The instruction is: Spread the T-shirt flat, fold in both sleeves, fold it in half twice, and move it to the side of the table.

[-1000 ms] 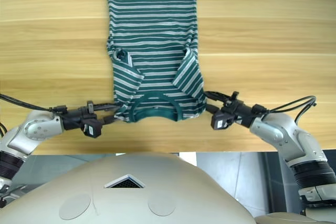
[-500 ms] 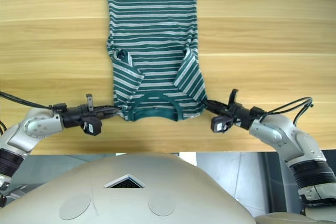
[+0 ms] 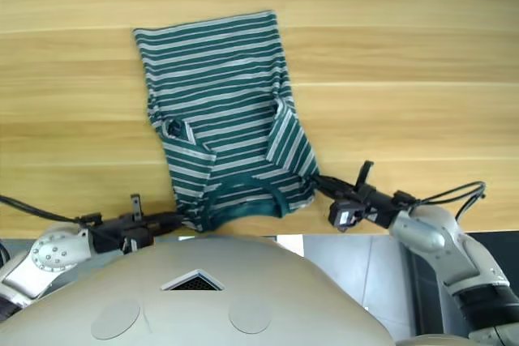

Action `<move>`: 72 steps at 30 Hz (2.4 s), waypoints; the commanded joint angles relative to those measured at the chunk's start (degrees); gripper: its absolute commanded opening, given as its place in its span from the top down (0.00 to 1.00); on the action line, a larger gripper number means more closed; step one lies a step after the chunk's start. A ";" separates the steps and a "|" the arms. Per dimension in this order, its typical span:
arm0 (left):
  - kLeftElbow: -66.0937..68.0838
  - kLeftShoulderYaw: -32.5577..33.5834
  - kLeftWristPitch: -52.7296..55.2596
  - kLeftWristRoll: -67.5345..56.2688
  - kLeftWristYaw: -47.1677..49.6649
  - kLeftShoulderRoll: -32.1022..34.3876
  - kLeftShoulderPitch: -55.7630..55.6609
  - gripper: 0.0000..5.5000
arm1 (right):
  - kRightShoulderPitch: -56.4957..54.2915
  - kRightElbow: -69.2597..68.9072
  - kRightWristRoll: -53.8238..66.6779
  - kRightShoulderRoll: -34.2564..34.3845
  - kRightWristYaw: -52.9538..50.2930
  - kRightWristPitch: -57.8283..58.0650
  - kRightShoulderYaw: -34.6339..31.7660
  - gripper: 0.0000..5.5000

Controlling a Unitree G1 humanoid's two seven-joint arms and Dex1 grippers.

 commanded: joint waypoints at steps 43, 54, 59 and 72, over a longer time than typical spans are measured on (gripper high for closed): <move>69.62 12.93 0.81 8.08 25.13 -30.14 -64.22 1.00 | -85.11 82.47 -21.72 42.02 -28.00 11.08 18.33 1.00; 83.99 12.80 4.08 8.74 27.95 -33.11 -71.54 0.73 | -87.75 84.88 -21.71 44.82 -30.52 16.64 18.67 0.63; 87.17 14.35 8.67 8.43 33.51 -32.23 -74.66 0.57 | -88.03 84.92 -21.90 45.73 -32.20 17.33 18.94 0.49; 91.64 20.03 21.70 5.99 38.71 -32.41 -78.79 0.18 | -77.42 67.34 -40.31 51.39 -36.31 7.10 40.41 0.49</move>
